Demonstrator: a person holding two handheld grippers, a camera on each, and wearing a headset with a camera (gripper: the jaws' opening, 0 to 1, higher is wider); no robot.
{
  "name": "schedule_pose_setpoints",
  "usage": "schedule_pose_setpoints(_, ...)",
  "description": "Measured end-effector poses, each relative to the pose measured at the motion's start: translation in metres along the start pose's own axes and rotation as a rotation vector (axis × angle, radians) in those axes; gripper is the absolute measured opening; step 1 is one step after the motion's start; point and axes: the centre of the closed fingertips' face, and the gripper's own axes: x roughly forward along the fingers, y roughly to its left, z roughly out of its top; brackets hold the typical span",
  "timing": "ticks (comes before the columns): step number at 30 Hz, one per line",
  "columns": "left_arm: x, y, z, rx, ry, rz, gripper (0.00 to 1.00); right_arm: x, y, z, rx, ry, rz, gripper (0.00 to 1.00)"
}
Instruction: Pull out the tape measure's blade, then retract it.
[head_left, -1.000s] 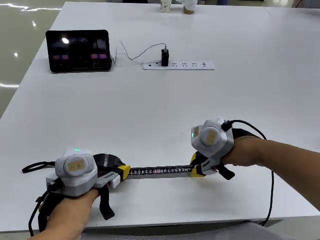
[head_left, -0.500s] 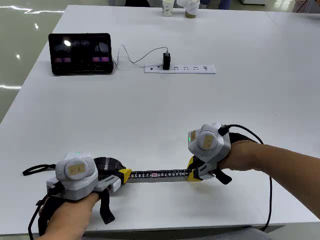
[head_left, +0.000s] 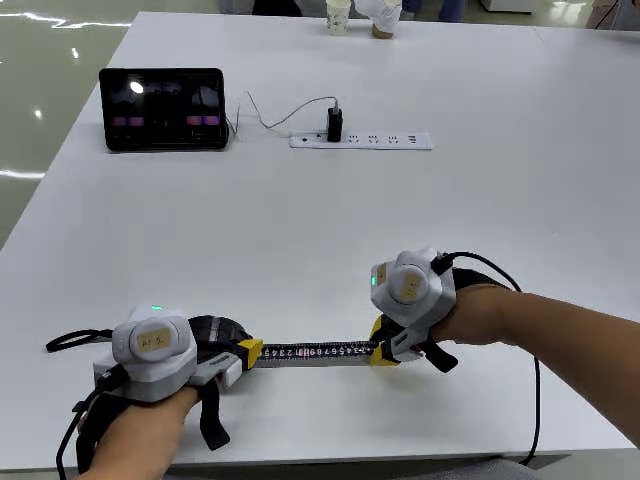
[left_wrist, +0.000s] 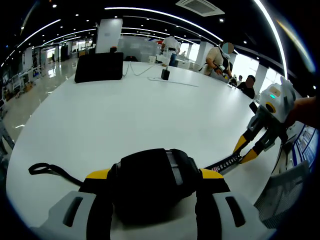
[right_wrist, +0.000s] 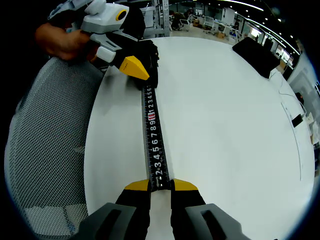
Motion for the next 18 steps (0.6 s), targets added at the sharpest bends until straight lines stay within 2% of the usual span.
schedule_pose_setpoints(18,0.0005,0.0001,-0.0004,0.002,0.001,0.001,0.62,0.0035,0.0006,0.0064,0.0,-0.002,-0.002,0.12)
